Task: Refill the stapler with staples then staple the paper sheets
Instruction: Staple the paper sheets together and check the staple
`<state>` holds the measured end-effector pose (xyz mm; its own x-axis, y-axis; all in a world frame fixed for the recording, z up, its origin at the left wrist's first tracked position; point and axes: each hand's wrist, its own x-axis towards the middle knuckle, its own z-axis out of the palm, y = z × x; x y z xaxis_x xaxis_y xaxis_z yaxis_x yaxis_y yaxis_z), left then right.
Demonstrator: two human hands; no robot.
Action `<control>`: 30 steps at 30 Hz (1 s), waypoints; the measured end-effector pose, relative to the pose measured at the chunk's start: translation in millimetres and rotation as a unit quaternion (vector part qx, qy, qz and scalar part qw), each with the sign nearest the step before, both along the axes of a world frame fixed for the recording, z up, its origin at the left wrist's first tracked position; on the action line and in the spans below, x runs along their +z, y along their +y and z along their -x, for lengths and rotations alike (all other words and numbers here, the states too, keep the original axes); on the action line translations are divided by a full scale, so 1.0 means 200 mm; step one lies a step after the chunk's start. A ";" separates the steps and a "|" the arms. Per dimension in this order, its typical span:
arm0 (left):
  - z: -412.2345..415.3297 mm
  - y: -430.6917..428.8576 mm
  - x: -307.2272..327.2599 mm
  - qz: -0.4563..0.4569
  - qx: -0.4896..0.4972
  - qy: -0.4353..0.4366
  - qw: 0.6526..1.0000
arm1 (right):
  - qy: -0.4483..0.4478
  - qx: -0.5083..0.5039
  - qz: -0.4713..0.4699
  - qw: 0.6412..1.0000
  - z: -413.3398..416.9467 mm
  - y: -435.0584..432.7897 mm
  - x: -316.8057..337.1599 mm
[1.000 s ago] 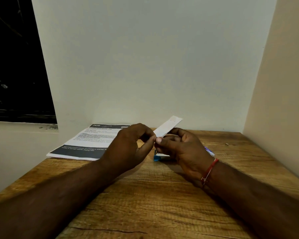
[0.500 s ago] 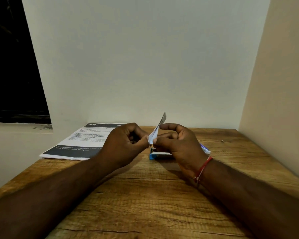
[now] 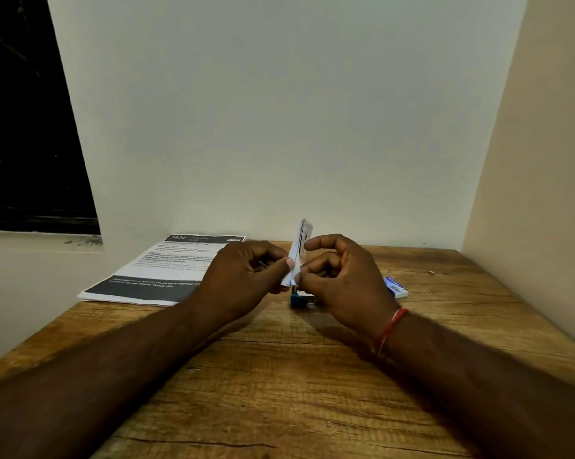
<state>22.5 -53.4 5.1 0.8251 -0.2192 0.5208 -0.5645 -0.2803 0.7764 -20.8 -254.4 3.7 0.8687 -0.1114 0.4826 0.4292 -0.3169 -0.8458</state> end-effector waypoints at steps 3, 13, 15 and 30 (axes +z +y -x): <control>0.00 0.00 0.00 -0.031 0.022 -0.008 0.999 | 0.011 0.002 0.012 1.000 0.00 0.00 0.00; 0.01 0.00 -0.01 -0.067 0.036 -0.100 0.992 | 0.076 0.027 -0.045 0.996 0.03 0.02 0.01; 0.01 0.00 -0.02 -0.065 0.041 -0.093 0.993 | 0.089 0.025 -0.063 0.994 0.02 0.02 0.01; 0.00 0.00 -0.01 0.042 -0.035 0.028 0.998 | 0.098 0.016 -0.046 0.994 0.00 0.01 0.01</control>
<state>21.5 -52.9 2.2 0.8370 -0.2354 0.4940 -0.5363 -0.1734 0.8260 -20.1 -251.4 6.6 0.9487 -0.1177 0.2934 0.2627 -0.2229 -0.9388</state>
